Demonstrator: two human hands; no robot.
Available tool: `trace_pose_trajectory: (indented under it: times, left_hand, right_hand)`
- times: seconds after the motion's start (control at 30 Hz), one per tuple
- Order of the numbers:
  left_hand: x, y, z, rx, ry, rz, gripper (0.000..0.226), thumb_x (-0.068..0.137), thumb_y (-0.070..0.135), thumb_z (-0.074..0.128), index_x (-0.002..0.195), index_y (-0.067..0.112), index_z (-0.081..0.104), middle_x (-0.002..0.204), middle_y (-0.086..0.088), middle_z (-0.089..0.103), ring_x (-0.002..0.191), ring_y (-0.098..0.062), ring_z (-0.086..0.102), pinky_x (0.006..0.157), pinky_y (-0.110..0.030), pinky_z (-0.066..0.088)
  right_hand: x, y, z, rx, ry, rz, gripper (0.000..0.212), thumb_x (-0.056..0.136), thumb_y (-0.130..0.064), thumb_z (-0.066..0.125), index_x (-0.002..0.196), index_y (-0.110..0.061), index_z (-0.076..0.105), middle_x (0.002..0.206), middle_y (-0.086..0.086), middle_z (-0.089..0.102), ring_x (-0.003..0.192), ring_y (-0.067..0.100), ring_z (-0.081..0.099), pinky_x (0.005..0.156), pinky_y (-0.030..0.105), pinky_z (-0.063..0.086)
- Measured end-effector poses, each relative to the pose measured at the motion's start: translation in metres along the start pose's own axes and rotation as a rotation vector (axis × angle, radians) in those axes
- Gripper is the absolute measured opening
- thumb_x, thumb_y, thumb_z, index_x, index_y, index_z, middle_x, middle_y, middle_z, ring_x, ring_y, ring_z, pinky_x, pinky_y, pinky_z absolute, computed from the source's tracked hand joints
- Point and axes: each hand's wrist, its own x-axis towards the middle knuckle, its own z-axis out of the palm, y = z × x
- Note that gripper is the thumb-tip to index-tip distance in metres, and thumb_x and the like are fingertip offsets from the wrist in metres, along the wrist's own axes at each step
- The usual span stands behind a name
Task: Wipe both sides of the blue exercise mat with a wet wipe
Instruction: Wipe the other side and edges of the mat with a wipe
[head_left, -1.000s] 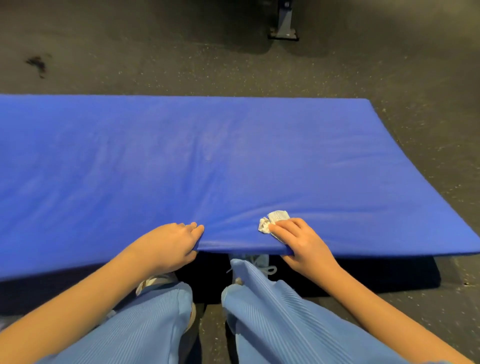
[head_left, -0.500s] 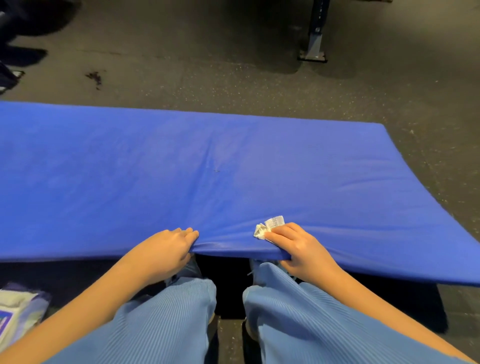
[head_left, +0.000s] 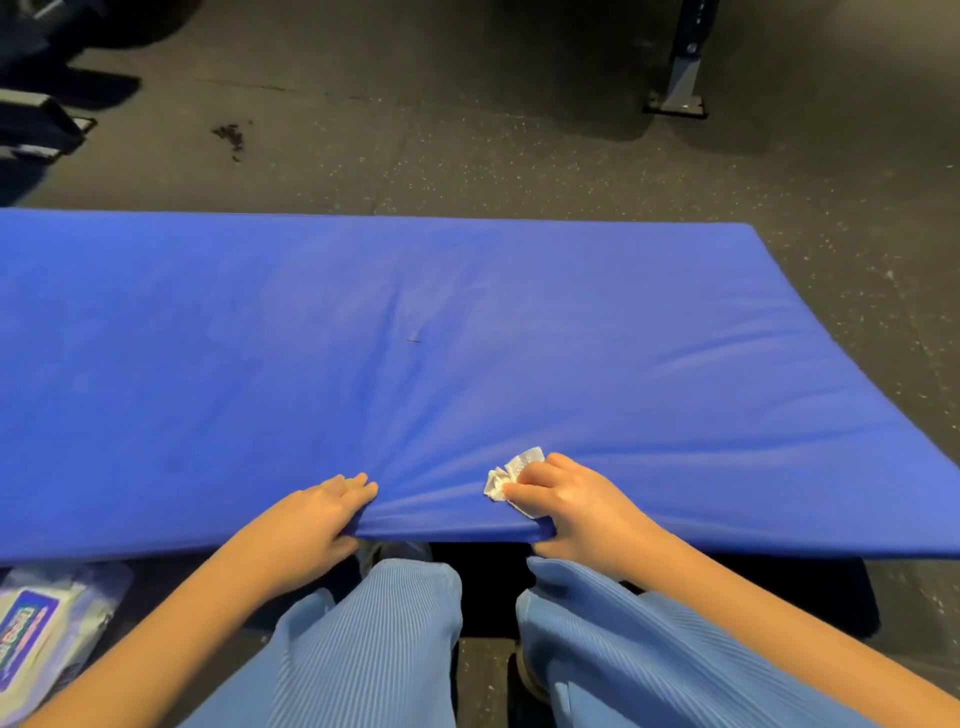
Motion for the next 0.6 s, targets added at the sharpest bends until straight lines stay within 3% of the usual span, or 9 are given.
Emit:
trace_pose_trajectory:
  times: [0.1, 0.17, 0.2, 0.27, 0.33, 0.4, 0.5, 0.53, 0.6]
  left_hand:
    - [0.011, -0.009, -0.009, -0.079, -0.123, -0.03, 0.07, 0.085, 0.056, 0.057, 0.147, 0.029, 0.038, 0.154, 0.013, 0.031, 0.139, -0.007, 0.033, 0.111, -0.025, 0.03]
    - [0.025, -0.013, -0.02, -0.189, -0.125, -0.042, 0.069, 0.076, 0.072, 0.049, 0.126, 0.025, 0.059, 0.129, 0.012, 0.052, 0.119, -0.009, 0.051, 0.102, -0.031, 0.04]
    - [0.035, -0.014, -0.023, -0.255, -0.088, -0.043, 0.065, 0.081, 0.07, 0.046, 0.122, 0.022, 0.061, 0.125, 0.012, 0.053, 0.118, -0.01, 0.052, 0.102, -0.031, 0.04]
    - [0.057, -0.013, -0.023, -0.278, 0.039, -0.037, 0.048, 0.098, 0.049, 0.044, 0.136, 0.021, 0.052, 0.143, 0.01, 0.042, 0.135, -0.012, 0.038, 0.109, -0.028, 0.029]
    - [0.081, -0.011, -0.016, -0.201, 0.194, -0.057, 0.048, 0.103, 0.039, 0.039, 0.147, 0.022, 0.038, 0.157, 0.006, 0.025, 0.144, -0.012, 0.022, 0.114, -0.03, 0.021]
    - [0.098, -0.01, -0.001, -0.199, 0.247, -0.1, 0.049, 0.103, 0.039, 0.036, 0.149, 0.023, 0.034, 0.159, 0.006, 0.021, 0.146, -0.013, 0.016, 0.116, -0.035, 0.016]
    - [0.107, -0.007, 0.025, -0.248, 0.287, -0.149, 0.05, 0.103, 0.044, 0.031, 0.15, 0.025, 0.032, 0.16, 0.008, 0.02, 0.149, -0.015, 0.009, 0.118, -0.042, 0.005]
    - [0.107, -0.007, 0.029, -0.248, 0.302, -0.144, 0.055, 0.1, 0.05, 0.025, 0.149, 0.025, 0.033, 0.16, 0.008, 0.021, 0.149, -0.016, 0.01, 0.118, -0.042, 0.005]
    - [0.107, -0.008, 0.032, -0.254, 0.331, -0.131, 0.078, 0.085, 0.062, 0.009, 0.148, 0.025, 0.036, 0.159, 0.008, 0.024, 0.149, -0.017, 0.012, 0.118, -0.042, 0.006]
  right_hand:
    - [-0.008, 0.001, 0.0, 0.041, -0.141, -0.015, 0.043, 0.08, -0.049, 0.05, 0.117, -0.031, 0.065, 0.111, -0.006, 0.056, 0.102, 0.009, 0.046, 0.078, 0.026, 0.044]
    - [0.0, 0.011, 0.005, -0.019, -0.118, 0.006, 0.031, 0.087, -0.038, 0.046, 0.099, -0.024, 0.071, 0.098, -0.001, 0.06, 0.09, 0.019, 0.053, 0.065, 0.027, 0.041]
    - [0.008, 0.018, 0.006, -0.051, -0.081, 0.084, 0.027, 0.089, -0.032, 0.048, 0.087, -0.016, 0.069, 0.088, 0.003, 0.058, 0.08, 0.025, 0.054, 0.058, 0.028, 0.037]
    - [0.028, 0.03, 0.009, -0.069, -0.015, 0.328, 0.026, 0.094, -0.025, 0.051, 0.082, -0.006, 0.064, 0.082, 0.009, 0.049, 0.076, 0.032, 0.05, 0.057, 0.029, 0.03]
    - [0.044, 0.022, 0.016, 0.05, 0.016, 0.419, 0.019, 0.09, -0.02, 0.058, 0.08, -0.007, 0.068, 0.075, 0.007, 0.045, 0.072, 0.031, 0.049, 0.059, 0.031, 0.034]
    - [0.045, -0.008, 0.022, 0.269, -0.056, 0.291, 0.012, 0.081, -0.012, 0.06, 0.077, -0.009, 0.071, 0.069, 0.006, 0.053, 0.07, 0.022, 0.051, 0.066, 0.034, 0.043]
    - [0.039, -0.027, 0.018, 0.408, -0.25, 0.137, 0.012, 0.082, -0.011, 0.063, 0.089, -0.009, 0.073, 0.082, 0.006, 0.061, 0.072, 0.005, 0.048, 0.07, 0.014, 0.038]
    - [0.042, -0.02, 0.017, 0.39, -0.256, 0.135, 0.011, 0.084, -0.013, 0.064, 0.089, -0.009, 0.072, 0.081, 0.005, 0.059, 0.071, 0.005, 0.047, 0.069, 0.014, 0.037]
    - [0.058, 0.004, 0.019, 0.265, -0.171, 0.202, 0.012, 0.086, -0.017, 0.062, 0.085, -0.008, 0.069, 0.081, 0.007, 0.057, 0.071, 0.017, 0.053, 0.067, 0.028, 0.042]
